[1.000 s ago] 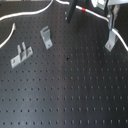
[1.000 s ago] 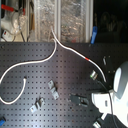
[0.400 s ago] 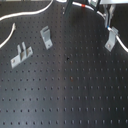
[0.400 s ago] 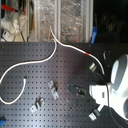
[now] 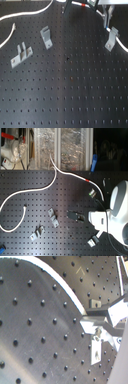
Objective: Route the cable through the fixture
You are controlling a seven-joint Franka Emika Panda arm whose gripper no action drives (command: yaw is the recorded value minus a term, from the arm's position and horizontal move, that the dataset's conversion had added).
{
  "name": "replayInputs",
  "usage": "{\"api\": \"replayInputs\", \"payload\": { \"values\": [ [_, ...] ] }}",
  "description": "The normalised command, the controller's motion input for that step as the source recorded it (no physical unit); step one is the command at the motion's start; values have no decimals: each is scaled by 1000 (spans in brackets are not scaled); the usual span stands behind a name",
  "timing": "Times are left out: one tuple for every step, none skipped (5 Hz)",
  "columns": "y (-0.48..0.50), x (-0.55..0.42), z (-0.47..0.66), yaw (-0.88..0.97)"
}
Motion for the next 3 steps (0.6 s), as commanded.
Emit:
{"api": "replayInputs", "payload": {
  "values": [
    [287, -45, 42, -483],
    [131, -15, -3, -805],
    [154, -28, 23, -703]
  ]
}}
